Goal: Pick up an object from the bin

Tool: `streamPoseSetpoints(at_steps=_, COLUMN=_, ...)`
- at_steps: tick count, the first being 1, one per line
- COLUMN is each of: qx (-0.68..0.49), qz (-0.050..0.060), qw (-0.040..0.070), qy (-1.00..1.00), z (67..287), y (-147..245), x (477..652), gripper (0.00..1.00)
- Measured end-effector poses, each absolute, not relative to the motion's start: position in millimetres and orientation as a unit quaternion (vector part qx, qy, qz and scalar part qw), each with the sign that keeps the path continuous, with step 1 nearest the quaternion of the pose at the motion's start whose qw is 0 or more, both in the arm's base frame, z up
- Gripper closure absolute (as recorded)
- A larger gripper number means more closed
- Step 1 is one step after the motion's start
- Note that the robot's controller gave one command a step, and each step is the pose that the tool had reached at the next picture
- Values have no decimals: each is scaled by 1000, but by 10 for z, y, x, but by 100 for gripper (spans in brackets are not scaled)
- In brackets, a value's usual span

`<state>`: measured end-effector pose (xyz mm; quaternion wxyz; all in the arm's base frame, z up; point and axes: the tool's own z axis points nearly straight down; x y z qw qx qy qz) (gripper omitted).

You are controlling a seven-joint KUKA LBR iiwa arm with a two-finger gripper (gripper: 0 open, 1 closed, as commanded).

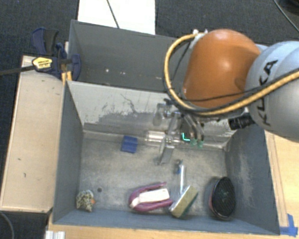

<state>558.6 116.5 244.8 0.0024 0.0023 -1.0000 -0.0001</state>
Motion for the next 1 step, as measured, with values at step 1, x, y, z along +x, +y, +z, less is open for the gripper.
streamPoseSetpoints(at_steps=1, qx=191, qz=0, qw=-3, qy=-982, z=717, y=1316, x=4847, gripper=0)
